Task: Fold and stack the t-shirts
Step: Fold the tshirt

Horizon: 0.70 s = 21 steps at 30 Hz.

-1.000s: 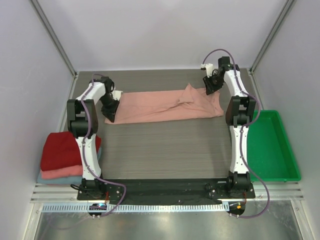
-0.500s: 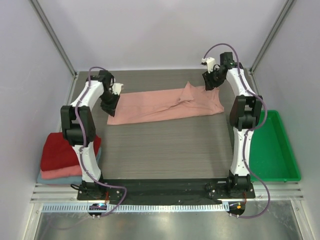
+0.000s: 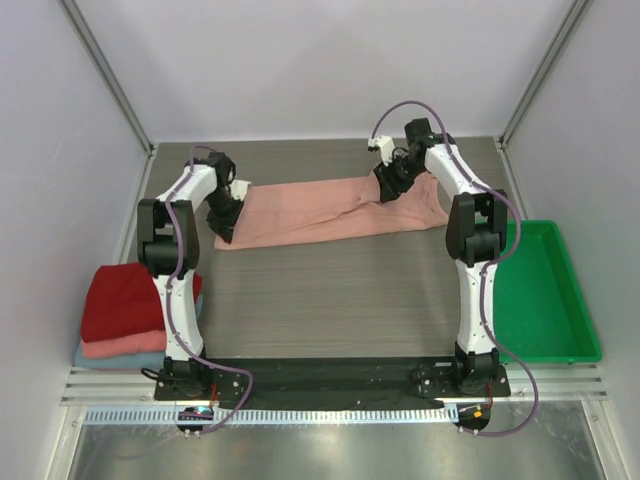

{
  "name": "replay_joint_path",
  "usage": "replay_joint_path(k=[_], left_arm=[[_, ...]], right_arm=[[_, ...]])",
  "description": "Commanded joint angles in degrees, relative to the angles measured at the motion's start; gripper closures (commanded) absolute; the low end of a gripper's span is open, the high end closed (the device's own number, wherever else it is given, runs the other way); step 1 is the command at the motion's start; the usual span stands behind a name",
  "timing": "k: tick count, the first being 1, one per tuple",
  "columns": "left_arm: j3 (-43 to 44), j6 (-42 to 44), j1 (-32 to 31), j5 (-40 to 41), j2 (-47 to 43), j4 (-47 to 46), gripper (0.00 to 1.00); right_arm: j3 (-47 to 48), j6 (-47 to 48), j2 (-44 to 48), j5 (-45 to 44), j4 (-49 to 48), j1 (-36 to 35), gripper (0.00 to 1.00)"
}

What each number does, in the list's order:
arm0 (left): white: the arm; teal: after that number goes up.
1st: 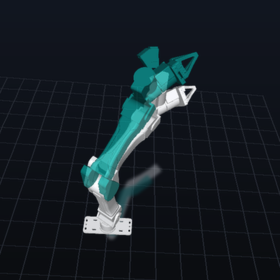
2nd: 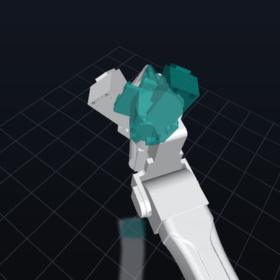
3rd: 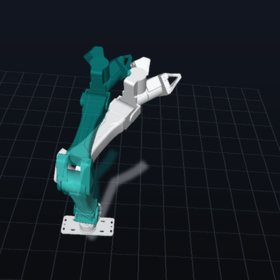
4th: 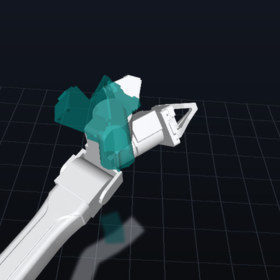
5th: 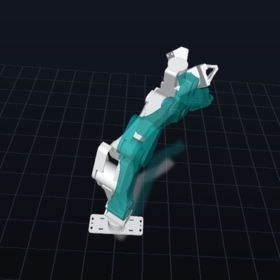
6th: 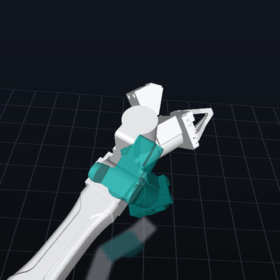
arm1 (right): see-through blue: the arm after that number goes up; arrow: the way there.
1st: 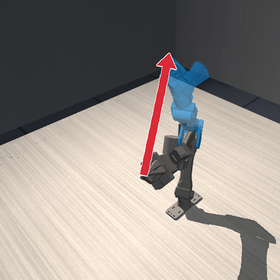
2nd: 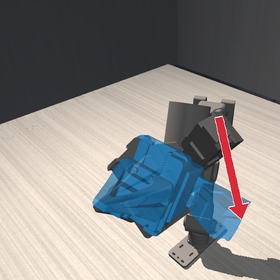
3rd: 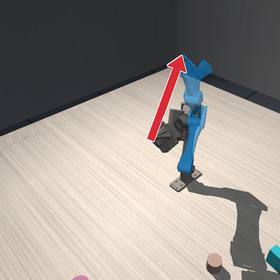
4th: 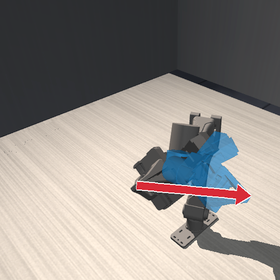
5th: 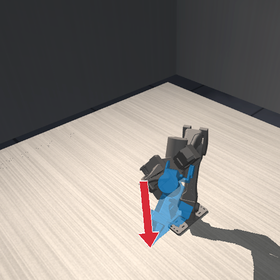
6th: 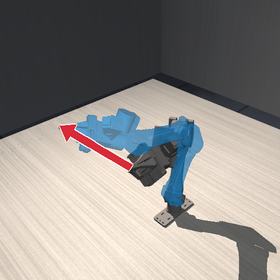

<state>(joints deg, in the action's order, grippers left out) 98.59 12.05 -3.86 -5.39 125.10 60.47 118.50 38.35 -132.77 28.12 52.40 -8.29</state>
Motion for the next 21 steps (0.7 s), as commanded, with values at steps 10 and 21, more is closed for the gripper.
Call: replay_joint_path(k=[10,21], left_arm=[[1.61,0.16,-0.1,1.43,0.15,-0.61,0.87],[1.52,0.16,-0.1,1.7,0.32,-0.61,0.87]], right_arm=[[4.46,1.03,-3.81,-0.7,0.07,-0.58,0.53],[6.57,0.24,-4.34,-0.35,-1.25,-1.02,0.75]])
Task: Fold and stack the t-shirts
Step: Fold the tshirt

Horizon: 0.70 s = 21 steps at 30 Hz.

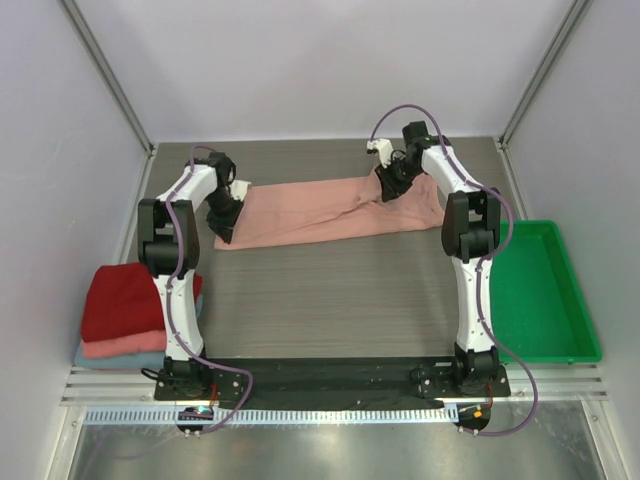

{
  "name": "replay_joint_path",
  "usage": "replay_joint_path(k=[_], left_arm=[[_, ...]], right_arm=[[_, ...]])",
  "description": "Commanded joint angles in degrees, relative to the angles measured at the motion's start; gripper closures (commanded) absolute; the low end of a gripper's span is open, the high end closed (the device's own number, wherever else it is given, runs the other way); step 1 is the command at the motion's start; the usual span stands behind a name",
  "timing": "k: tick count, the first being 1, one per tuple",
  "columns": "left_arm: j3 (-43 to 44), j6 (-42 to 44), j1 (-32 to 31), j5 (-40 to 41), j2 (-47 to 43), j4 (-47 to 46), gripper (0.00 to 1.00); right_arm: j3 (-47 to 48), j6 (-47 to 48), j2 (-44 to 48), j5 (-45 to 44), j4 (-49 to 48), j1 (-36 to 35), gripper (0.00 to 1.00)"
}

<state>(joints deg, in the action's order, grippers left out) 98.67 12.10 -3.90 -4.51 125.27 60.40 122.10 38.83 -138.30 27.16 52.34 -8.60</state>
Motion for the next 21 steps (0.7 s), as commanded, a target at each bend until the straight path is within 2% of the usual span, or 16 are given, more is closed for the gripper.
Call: replay_joint_path(k=[1,3,6,18,19,21], left_arm=[[1.35,0.21,0.03,0.82,0.15,-0.46,0.88],[1.35,0.21,0.03,0.74,0.23,-0.55,0.87],[1.35,0.21,-0.05,0.73,0.23,-0.55,0.87],[-0.06,0.56,0.03,1.7,-1.61,-0.55,0.87],[-0.32,0.73,0.03,1.7,-1.96,-0.46,0.87],[-0.67,0.73,0.03,1.96,-2.22,-0.46,0.88]], right_arm=[[3.05,-0.07,1.89,0.7,-1.36,-0.98,0.77],[3.66,0.02,2.51,0.97,-1.53,-1.42,0.83],[5.25,-0.16,3.04,1.41,-1.71,-2.3,0.86],[17.73,-3.14,-3.64,-0.69,-6.63,-5.98,0.89],[18.17,-3.41,-4.08,-1.22,-7.24,-6.25,0.88],[19.22,-5.94,-4.87,-3.76,-9.87,-6.78,0.68]])
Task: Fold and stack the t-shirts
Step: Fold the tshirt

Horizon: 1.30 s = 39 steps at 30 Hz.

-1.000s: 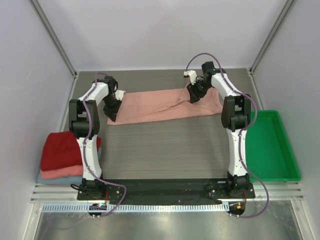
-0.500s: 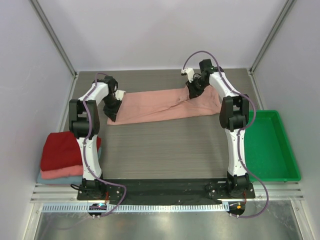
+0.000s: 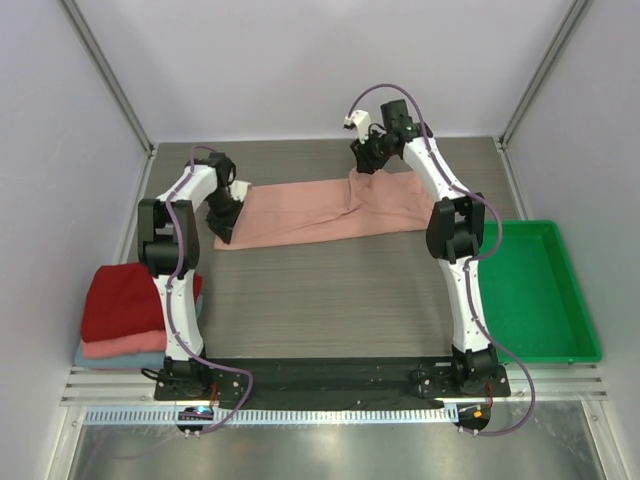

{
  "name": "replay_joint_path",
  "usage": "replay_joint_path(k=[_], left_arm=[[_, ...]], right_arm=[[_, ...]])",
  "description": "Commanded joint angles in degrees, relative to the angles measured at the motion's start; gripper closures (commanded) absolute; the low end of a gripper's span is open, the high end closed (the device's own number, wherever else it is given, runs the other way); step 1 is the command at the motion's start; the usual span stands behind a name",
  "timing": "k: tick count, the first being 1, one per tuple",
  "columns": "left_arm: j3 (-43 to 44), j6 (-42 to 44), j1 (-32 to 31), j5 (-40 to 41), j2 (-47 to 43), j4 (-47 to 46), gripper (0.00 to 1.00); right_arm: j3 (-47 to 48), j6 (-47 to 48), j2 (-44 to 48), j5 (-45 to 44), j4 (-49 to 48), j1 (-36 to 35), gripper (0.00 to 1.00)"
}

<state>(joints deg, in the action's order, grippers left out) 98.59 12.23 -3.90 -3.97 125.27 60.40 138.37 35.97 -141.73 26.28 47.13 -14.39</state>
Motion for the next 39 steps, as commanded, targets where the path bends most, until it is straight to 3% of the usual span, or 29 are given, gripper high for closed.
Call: replay_joint_path(k=[1,2,4,10,16,19,22,28,32,34,39], left_arm=[[-0.67,0.78,-0.05,1.68,-2.49,-0.2,0.87],[-0.68,0.78,0.03,1.68,-2.84,-0.11,0.88],[-1.03,0.95,0.03,1.95,-4.15,0.07,0.87],[-2.52,2.45,-0.05,-0.77,-8.02,0.59,0.87],[-0.68,2.89,-0.05,-3.94,-7.15,2.0,0.87],[5.98,2.54,-0.05,-8.05,-3.38,4.88,0.86],[19.16,-0.77,-0.23,-20.53,2.86,10.26,0.8],[23.93,-10.71,-2.95,-37.76,5.41,-1.93,0.72],[28.14,-32.46,-3.04,-46.46,10.59,-18.53,0.71],[29.03,-38.75,-3.65,-50.68,13.06,-28.38,0.71],[36.13,-45.36,-8.57,-52.81,22.28,-40.34,0.68]], right_arm=[[3.05,-4.14,-1.96,-4.04,-5.81,-1.25,0.57],[3.83,-5.02,-2.32,-4.83,-7.22,-1.34,0.49],[5.15,-7.04,-2.15,-5.89,-7.76,-1.69,0.46],[2.09,-7.41,3.65,-9.13,-9.16,-1.78,0.45],[-9.69,-4.59,8.31,-9.76,-10.22,0.33,0.46],[-13.02,-4.32,8.4,-9.93,-10.13,1.03,0.46],[-14.78,-4.76,8.14,-11.07,-10.13,1.82,0.47],[-19.53,-3.36,9.98,-14.59,-10.04,3.4,0.51],[-20.15,-3.62,9.64,-15.03,-9.87,4.81,0.54],[-20.06,-4.06,9.19,-15.99,-9.78,5.34,0.56],[-22.26,-2.75,9.28,-17.14,-9.52,5.34,0.58]])
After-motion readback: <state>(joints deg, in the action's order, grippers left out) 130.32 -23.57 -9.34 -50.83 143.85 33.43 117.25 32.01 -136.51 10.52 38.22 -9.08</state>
